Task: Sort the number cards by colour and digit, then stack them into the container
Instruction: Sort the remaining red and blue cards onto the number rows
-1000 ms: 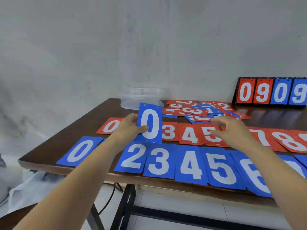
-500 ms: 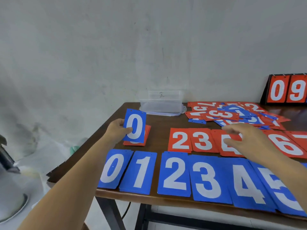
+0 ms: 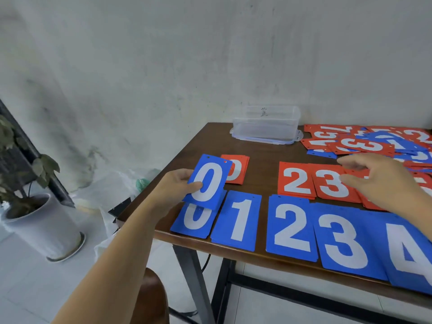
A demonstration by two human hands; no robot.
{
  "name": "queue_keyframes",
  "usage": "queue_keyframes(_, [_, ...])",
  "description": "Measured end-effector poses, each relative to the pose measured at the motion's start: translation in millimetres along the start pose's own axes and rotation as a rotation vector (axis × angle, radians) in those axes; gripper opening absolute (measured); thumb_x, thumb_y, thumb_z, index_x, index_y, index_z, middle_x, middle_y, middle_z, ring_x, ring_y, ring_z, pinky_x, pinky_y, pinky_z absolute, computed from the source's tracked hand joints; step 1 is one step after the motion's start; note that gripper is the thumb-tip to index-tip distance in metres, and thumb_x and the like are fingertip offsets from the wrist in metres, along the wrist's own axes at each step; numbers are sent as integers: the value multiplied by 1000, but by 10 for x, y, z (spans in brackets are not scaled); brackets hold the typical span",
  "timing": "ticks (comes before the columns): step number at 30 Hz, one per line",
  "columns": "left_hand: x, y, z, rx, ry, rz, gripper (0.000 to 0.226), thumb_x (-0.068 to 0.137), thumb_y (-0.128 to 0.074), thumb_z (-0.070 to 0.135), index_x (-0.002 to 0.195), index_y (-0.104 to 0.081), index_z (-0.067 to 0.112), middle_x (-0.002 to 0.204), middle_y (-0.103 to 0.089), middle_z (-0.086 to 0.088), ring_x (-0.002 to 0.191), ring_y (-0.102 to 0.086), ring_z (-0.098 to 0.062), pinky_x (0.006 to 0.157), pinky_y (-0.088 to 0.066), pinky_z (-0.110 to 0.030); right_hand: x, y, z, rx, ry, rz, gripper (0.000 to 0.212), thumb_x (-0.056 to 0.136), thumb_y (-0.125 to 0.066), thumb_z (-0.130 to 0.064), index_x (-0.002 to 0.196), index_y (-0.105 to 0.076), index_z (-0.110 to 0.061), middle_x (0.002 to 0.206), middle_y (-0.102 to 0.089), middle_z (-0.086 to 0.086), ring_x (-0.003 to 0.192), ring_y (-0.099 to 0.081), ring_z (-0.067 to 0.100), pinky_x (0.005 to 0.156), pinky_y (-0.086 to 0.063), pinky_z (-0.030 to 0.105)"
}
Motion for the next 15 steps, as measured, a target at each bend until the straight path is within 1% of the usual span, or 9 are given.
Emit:
queue_keyframes(2, [-143, 33, -92, 16, 5, 28, 24, 89, -68, 19, 113, -65, 18, 103, -73, 1, 91, -71, -16, 79, -59, -34, 23, -78, -72, -3, 12, -8, 41, 87, -70, -23, 127, -60, -24, 124, -64, 4, 111, -58, 22, 90, -49, 41])
queue_keyframes(5, [-289, 66, -206, 39, -6, 39, 28, 89, -68, 19, 117, -65, 17, 104, -73, 3, 93, -70, -12, 82, -58, -32, 25, -171, -156, 22, 47, -7, 39, 88, -68, -23, 127, -60, -24, 125, -63, 3, 111, -57, 20, 87, -47, 37])
queue_keyframes(6, [-317, 73, -237, 40, -10, 46, 30, 89, -69, 20, 118, -64, 17, 104, -73, 4, 92, -70, -12, 81, -59, -31, 19, -196, -182, 26, 59, -8, 39, 89, -67, -23, 127, -60, -24, 125, -63, 3, 111, -57, 20, 86, -47, 36])
queue_keyframes(8, [-350, 79, -277, 86, -22, 74, 34, 88, -69, 21, 121, -62, 16, 105, -72, 3, 92, -70, -11, 76, -58, -25, 4, -234, -221, 18, 75, -9, 39, 89, -67, -23, 127, -60, -24, 125, -62, 3, 112, -57, 19, 86, -47, 36])
queue_keyframes(10, [-362, 87, -291, 207, -54, 124, 38, 88, -69, 22, 124, -59, 15, 109, -70, 1, 93, -67, -10, 70, -55, -18, -7, -255, -238, 5, 82, -8, 39, 89, -66, -23, 128, -60, -24, 126, -62, 3, 113, -57, 19, 86, -47, 36])
queue_keyframes(12, [-361, 87, -296, 350, -93, 175, 40, 89, -68, 22, 126, -58, 13, 112, -69, -1, 94, -64, -11, 68, -51, -14, -24, -261, -242, -3, 87, -5, 39, 90, -66, -24, 129, -59, -24, 126, -62, 3, 113, -57, 19, 84, -45, 33])
queue_keyframes(14, [-363, 74, -309, 468, -103, 210, 42, 89, -68, 23, 128, -57, 13, 115, -68, -1, 93, -60, -11, 69, -48, -14, -48, -258, -241, -11, 93, -4, 40, 90, -66, -23, 129, -59, -23, 126, -62, 4, 113, -57, 20, 83, -43, 30])
queue_keyframes(15, [-360, 74, -324, 513, -91, 225, 44, 88, -68, 25, 129, -56, 13, 116, -66, -2, 95, -60, -13, 72, -48, -17, -66, -253, -238, -18, 94, -2, 40, 90, -66, -23, 129, -59, -22, 126, -62, 4, 114, -57, 20, 82, -42, 30])
Point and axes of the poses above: each hand's wrist, its own x-axis towards the middle knuckle, its own y-axis out of the back of the hand, z = x × y, the point moved 7 cm from there along x, towards the middle knuckle
